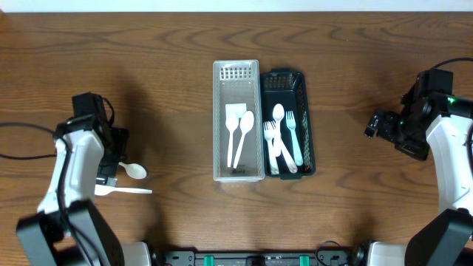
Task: Pack container
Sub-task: 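Move left gripper down to another white spoon and grasp it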
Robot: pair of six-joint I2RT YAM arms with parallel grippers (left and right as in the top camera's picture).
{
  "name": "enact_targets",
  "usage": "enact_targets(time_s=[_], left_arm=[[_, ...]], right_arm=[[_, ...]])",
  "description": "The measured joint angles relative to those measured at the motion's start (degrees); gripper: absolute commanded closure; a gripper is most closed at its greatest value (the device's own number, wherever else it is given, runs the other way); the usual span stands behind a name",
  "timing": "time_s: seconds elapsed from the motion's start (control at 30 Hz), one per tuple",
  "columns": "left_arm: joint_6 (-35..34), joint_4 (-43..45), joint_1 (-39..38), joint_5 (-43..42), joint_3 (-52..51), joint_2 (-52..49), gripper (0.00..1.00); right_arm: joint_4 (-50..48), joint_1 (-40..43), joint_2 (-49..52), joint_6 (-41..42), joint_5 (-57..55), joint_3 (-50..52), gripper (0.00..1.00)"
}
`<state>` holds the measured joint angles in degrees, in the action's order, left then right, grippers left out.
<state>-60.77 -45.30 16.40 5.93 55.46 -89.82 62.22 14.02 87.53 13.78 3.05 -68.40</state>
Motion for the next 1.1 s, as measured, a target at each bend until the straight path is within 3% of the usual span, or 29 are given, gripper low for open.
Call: enact_targets(time_s=[0.3,0.53,0.83,0.97,1.1], left_arm=[[-0.4,4.4,0.0,0.0,0.0,-9.9,0.00],[1.7,8.2,0.0,-0.3,0.0,-11.0,0.10],[4.0,8.6,0.0,-1.9,0.0,-11.1,0.41],[4.2,8.0,0.0,-3.0,0.0,-11.1,0.46],[4.8,7.2,0.0,-3.5,0.0,-11.1,0.65]], right_arm=[[0.2,0.0,0.0,0.0,0.0,0.0,0.01],[0.3,0.0,0.0,0.0,0.0,0.0,0.01],[0.3,0.0,0.0,0.0,0.0,0.0,0.01],[0.3,0.0,0.0,0.0,0.0,0.0,0.01],[0.3,0.0,0.0,0.0,0.0,0.0,0.01]])
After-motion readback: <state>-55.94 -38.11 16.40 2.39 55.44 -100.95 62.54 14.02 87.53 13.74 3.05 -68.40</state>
